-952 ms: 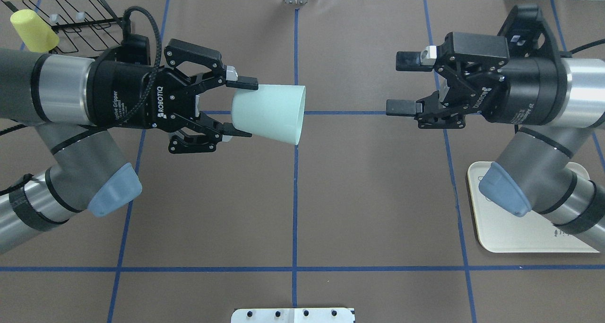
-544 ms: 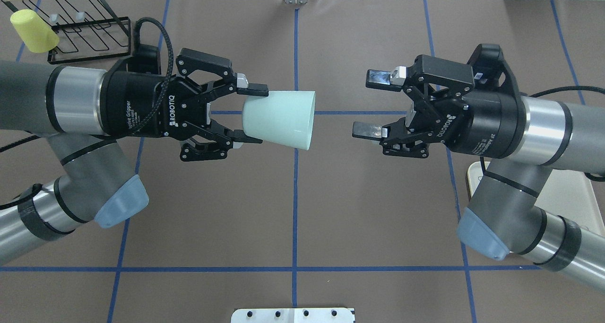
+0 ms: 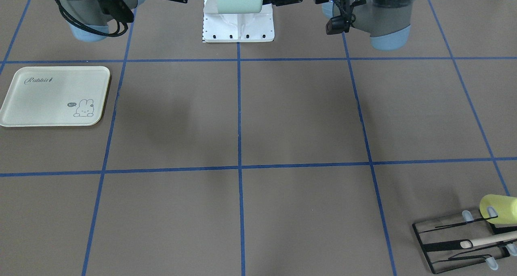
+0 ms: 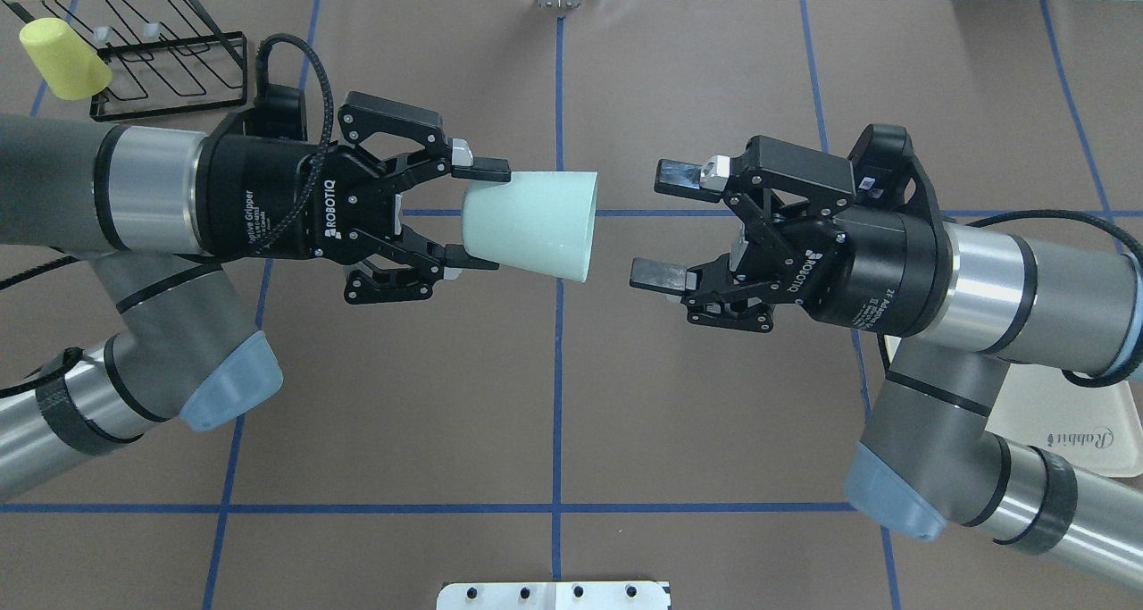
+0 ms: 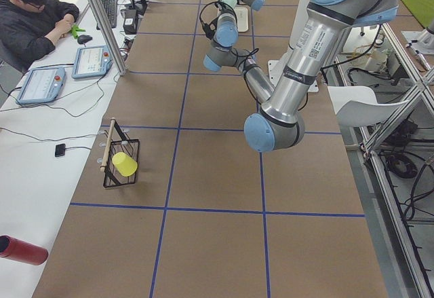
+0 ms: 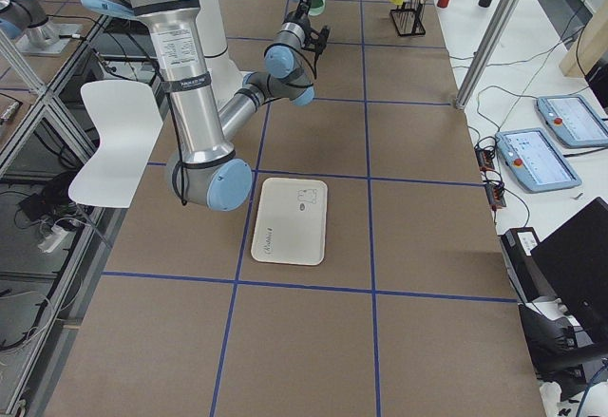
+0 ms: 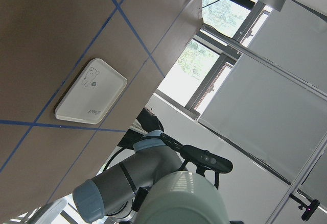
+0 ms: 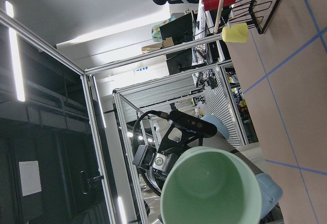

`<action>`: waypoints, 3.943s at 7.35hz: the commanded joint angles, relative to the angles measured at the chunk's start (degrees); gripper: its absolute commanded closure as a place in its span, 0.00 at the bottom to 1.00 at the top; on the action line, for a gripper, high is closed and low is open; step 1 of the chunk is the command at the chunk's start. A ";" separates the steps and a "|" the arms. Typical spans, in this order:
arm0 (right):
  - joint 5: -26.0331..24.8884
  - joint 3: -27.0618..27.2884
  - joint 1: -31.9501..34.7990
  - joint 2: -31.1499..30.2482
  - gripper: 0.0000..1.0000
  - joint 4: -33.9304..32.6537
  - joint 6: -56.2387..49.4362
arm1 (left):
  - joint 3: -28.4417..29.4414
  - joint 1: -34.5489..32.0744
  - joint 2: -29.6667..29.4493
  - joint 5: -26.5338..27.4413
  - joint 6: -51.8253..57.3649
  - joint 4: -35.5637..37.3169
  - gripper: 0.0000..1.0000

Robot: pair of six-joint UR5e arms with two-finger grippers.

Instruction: Left arm grabs green cup and hands to right arm on tray

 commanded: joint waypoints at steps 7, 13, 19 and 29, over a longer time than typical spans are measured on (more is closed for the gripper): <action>0.47 1.22 -0.29 4.07 0.01 -10.72 -1.19 | -0.08 0.96 0.32 -0.79 0.52 0.08 1.00; 1.25 1.93 -0.11 3.98 0.04 -12.13 -1.81 | -0.17 2.11 0.41 -0.88 2.55 0.08 1.00; 1.70 2.10 0.15 3.72 0.71 -13.36 -1.81 | -0.17 2.11 0.32 -0.88 2.55 0.08 1.00; 19.40 1.40 10.41 3.19 1.00 -23.59 -7.83 | -0.62 1.59 1.55 0.09 7.82 0.25 0.00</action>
